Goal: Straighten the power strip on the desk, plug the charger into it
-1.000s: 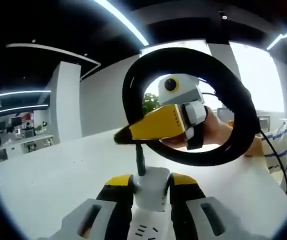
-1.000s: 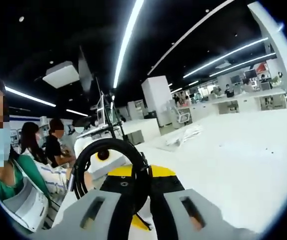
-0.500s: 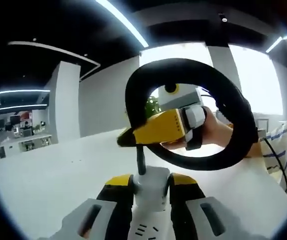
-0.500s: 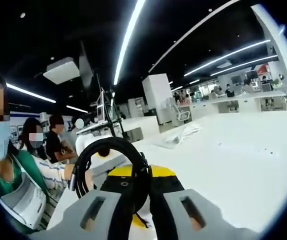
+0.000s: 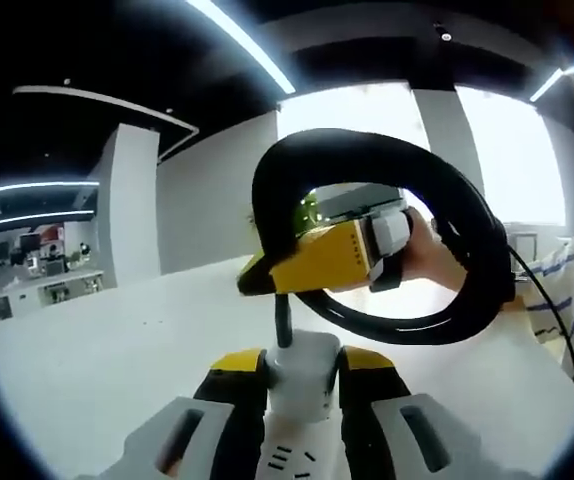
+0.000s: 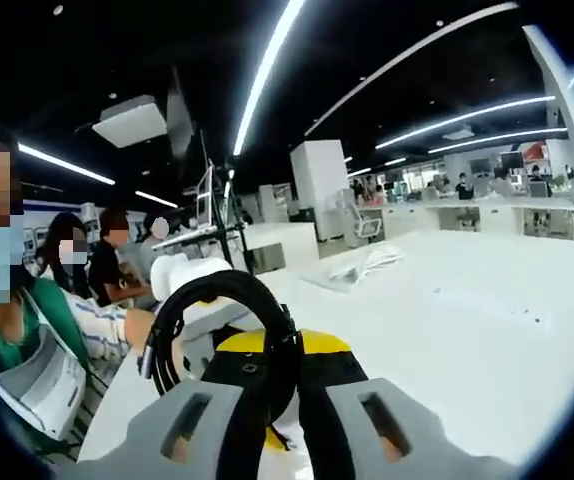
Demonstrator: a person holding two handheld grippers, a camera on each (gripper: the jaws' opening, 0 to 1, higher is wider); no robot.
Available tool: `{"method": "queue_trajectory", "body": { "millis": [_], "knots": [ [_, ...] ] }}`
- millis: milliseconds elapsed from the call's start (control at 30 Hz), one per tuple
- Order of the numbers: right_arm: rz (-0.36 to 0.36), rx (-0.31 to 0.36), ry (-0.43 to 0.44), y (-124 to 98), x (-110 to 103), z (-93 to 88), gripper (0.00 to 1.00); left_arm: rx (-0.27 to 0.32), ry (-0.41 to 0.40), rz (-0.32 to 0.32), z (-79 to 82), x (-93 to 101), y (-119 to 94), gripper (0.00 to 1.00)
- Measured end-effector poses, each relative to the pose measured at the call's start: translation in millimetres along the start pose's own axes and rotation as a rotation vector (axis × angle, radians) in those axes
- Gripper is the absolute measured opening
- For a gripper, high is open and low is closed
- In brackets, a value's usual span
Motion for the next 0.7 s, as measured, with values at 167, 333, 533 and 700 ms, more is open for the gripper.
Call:
{"method": "queue_trajectory", "body": {
  "millis": [167, 333, 533, 700],
  "knots": [
    [0.007, 0.003, 0.008, -1.8, 1.4, -0.5, 0.07, 0.001, 0.005, 0.002, 0.5, 0.2, 0.8, 0.26],
    [0.031, -0.016, 0.004, -5.3, 0.2, -2.2, 0.07, -0.007, 0.034, 0.02, 1.0, 1.8, 2.6, 0.26],
    [0.033, -0.008, 0.016, 1.3, -4.3, -2.3, 0.07, -0.002, 0.03, 0.0, -0.3, 0.1, -0.3, 0.26],
    [0.032, -0.014, -0.017, -1.3, -1.9, -2.3, 0.07, 0.0, 0.034, 0.001, 0.1, 1.5, 1.7, 0.26]
  ]
}}
Point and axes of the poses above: the point that each gripper's makers call its tool centre point, and the gripper's own axes: y roughly forward along the fingers, x roughly to its right, z roughly out of its top, the point moved 2 cm from there along -y, roughly backward along the fingers, and after that the axes turned 7 degrees about -x, right-handed, at the moved point
